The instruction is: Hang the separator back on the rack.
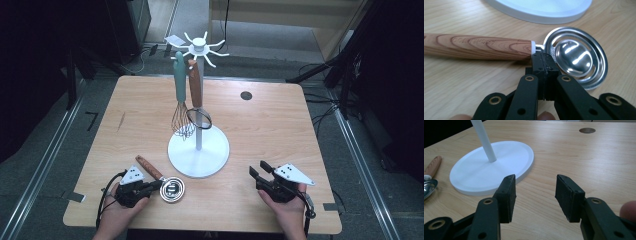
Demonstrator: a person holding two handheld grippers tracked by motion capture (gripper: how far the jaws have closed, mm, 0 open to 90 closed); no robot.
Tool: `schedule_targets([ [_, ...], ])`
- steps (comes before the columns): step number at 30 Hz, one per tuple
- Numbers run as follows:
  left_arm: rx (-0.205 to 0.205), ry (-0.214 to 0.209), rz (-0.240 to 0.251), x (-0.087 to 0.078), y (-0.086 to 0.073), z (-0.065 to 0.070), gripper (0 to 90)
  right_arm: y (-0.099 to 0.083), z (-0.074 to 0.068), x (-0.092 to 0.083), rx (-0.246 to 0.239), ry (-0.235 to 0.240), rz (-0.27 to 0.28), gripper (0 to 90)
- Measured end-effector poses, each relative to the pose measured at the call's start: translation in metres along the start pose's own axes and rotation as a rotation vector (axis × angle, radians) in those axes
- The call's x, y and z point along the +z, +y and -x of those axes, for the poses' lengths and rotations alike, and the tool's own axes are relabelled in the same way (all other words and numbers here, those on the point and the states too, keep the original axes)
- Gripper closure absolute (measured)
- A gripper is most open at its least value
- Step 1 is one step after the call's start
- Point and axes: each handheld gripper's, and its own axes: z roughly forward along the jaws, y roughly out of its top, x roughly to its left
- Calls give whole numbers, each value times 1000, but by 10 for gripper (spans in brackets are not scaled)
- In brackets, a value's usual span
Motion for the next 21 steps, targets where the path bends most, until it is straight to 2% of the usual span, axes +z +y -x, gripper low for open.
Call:
schedule_targets([
  [6, 50, -33, -7, 10, 4, 21, 900, 0, -12, 4, -25, 31, -7, 522],
  [8, 57, -41, 13, 10, 6, 24, 900, 0, -17, 6, -30, 42, -13, 522],
  [10, 45, -47, 39, 6, 7, 23, 900, -1, -21, 8, -35, 53, -20, 521],
  [13, 33, -20, 86, -4, 8, 14, 900, -2, -25, 11, -44, 67, -31, 519],
  [15, 9, 7, 115, -11, 9, 3, 900, -2, -27, 12, -39, 77, -34, 515],
  [17, -38, 41, 143, -17, 9, -14, 900, -3, -29, 13, -43, 82, -37, 514],
  [21, -152, 142, 192, -27, 7, -51, 900, -4, -31, 14, -44, 91, -37, 514],
])
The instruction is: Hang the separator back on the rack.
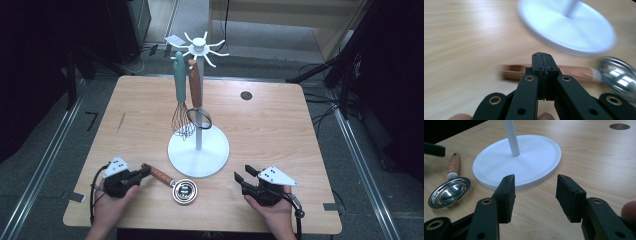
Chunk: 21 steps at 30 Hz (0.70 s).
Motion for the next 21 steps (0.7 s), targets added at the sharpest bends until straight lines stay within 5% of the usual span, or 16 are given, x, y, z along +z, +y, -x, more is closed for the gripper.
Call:
schedule_targets([
  [6, -113, 97, -65, 12, 4, -35, 900, 0, -1, 1, 9, 7, 0, 515],
  [21, -67, 81, -107, 24, 7, -30, 900, -2, -16, 9, -15, 61, -25, 512],
])
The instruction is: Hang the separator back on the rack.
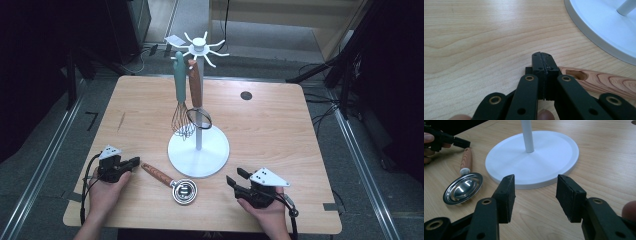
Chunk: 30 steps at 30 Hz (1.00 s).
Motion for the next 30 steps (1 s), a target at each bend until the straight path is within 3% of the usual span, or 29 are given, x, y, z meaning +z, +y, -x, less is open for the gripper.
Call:
schedule_targets([
  [16, 41, -47, -22, 0, -3, 16, 900, 0, -12, 2, -13, 35, -4, 511],
  [24, 45, -39, -25, -1, -7, 23, 900, 0, -20, 1, -23, 63, -15, 512],
  [30, 53, -41, -22, -1, -10, 32, 900, 0, -29, 4, -32, 117, -50, 598],
])
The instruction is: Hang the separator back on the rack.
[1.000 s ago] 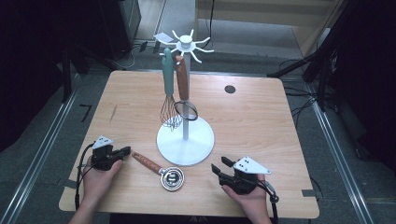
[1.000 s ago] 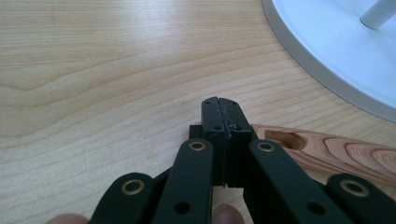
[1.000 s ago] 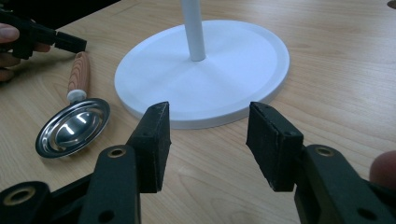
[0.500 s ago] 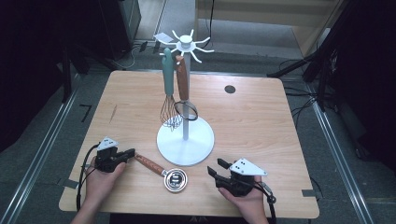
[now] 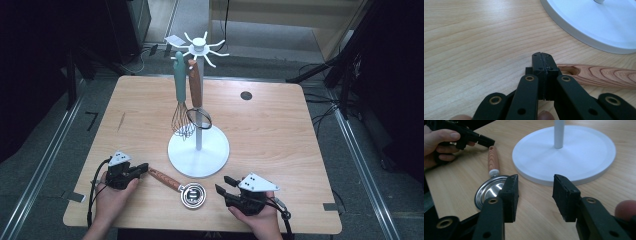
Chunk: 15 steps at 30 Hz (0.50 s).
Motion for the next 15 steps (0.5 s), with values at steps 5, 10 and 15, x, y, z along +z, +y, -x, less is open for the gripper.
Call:
schedule_targets([
  [5, 16, -4, 0, 0, -2, 8, 900, -2, -4, 2, -5, 26, -21, 672],
  [10, 28, -15, -3, 1, -3, 13, 900, -3, -11, 9, -16, 121, -78, 807],
  [15, 45, -30, -14, 3, -3, 20, 900, -6, -13, 19, -43, 150, -134, 889],
])
